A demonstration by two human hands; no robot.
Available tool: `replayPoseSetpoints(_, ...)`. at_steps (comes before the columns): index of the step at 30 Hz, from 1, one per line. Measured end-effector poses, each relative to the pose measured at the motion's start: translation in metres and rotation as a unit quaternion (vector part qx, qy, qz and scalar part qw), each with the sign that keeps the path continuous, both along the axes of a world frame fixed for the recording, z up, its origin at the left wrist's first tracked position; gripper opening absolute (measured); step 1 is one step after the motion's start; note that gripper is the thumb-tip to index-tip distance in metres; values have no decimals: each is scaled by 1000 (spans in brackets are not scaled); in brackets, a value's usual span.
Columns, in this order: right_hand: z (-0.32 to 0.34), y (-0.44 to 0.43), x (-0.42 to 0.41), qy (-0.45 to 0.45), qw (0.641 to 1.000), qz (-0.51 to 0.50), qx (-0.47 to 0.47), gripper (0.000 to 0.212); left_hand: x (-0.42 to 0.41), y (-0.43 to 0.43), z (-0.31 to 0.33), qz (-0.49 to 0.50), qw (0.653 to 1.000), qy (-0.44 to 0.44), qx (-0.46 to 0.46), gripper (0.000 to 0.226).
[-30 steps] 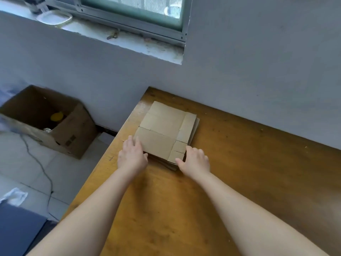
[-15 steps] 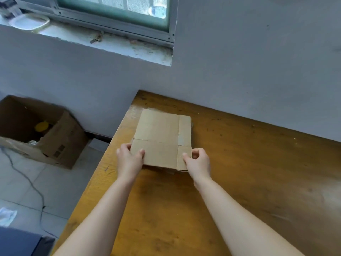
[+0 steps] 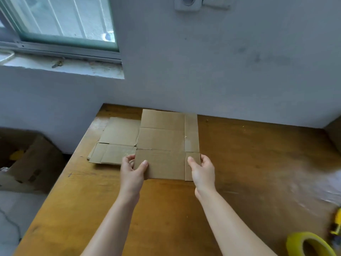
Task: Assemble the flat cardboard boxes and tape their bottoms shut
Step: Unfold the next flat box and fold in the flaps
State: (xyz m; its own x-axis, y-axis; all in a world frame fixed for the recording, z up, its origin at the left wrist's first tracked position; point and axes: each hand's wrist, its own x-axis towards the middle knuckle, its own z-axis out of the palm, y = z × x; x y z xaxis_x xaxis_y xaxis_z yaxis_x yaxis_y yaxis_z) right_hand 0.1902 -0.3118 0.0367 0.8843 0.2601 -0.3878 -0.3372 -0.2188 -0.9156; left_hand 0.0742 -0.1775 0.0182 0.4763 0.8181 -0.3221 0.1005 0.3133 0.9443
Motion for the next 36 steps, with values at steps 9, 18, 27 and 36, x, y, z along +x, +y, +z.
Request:
replayPoseSetpoints(9,28,-180,48,-37,999,-17,-5,34,53,-175,13,-25,1000,4,-2,32)
replayPoseSetpoints(18,51,-301,79,-78,991,-107,-3,16,103,-284,19,-117,989,83,18,27)
replayPoseSetpoints(27,62,-358,94,-120,971,-208,23,8,143,-345,25,-328,921,187,96,67)
replayPoseSetpoints(36,72,-439,135,-236,944,-218,-80,12,185,-438,24,-422,818,250,300,52)
